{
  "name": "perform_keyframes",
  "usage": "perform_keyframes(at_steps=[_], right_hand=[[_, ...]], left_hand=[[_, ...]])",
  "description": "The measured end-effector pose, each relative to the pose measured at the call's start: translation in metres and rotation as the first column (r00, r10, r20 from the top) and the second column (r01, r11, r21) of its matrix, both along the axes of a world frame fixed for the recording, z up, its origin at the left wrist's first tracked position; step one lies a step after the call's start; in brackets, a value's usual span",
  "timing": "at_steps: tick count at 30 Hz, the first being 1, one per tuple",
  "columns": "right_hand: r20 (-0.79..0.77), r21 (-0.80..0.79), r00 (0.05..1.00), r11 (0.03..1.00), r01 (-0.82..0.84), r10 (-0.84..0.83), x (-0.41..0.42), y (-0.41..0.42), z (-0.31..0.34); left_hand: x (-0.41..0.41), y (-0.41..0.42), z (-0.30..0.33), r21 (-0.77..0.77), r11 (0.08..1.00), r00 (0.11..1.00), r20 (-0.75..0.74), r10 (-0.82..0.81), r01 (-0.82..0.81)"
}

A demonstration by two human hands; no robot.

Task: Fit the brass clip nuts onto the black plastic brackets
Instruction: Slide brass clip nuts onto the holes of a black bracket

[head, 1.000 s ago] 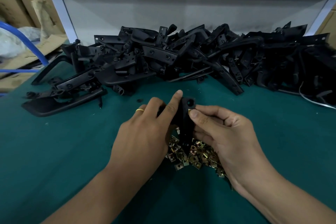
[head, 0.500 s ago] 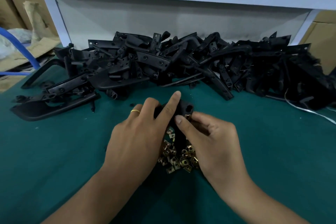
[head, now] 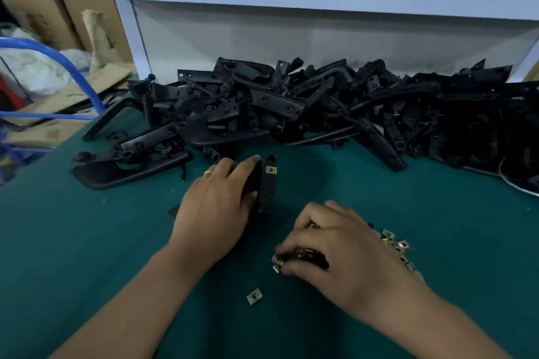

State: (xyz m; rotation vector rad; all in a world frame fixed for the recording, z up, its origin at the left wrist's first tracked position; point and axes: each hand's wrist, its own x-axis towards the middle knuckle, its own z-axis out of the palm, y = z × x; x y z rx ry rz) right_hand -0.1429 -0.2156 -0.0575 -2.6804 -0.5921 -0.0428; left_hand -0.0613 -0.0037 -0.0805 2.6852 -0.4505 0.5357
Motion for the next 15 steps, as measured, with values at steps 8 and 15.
perform_keyframes(at_steps=[8, 15], right_hand=[[0.044, 0.1, 0.999, 0.995, -0.009, 0.004, -0.002, 0.01, -0.009], [0.077, 0.06, 0.994, 0.995, -0.081, 0.076, -0.002, 0.012, -0.009]], left_hand=[[0.0, -0.001, -0.001, 0.024, 1.0, 0.999, 0.039, -0.007, 0.006], [-0.001, -0.008, -0.001, 0.106, 0.993, 0.998, 0.043, -0.053, 0.049]])
